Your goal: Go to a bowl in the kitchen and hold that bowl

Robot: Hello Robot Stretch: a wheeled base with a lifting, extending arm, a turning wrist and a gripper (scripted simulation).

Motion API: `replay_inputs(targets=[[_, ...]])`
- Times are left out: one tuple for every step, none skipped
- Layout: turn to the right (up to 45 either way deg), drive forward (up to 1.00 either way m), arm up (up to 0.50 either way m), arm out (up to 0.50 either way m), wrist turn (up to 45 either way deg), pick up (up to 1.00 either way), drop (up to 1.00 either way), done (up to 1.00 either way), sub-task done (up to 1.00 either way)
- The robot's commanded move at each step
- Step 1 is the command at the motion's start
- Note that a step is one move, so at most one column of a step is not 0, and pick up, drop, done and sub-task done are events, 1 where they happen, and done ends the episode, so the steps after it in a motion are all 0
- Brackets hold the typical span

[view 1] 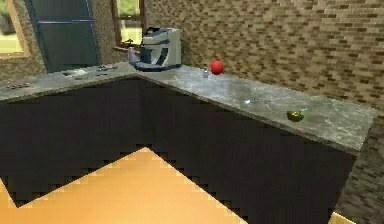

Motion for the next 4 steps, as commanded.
replay_inputs(targets=[[0.0, 0.20, 0.00, 0.00, 0.0, 0.00, 0.00, 0.00, 0.00], [39.0, 0.00, 0.00, 0.00, 0.0, 0.00, 0.00, 0.00, 0.00], [0.0, 0.55, 0.00, 0.00, 0.0, 0.00, 0.00, 0.00, 0.00], [0.0, 0.00, 0.50, 0.00, 0.0, 0.00, 0.00, 0.00, 0.00]])
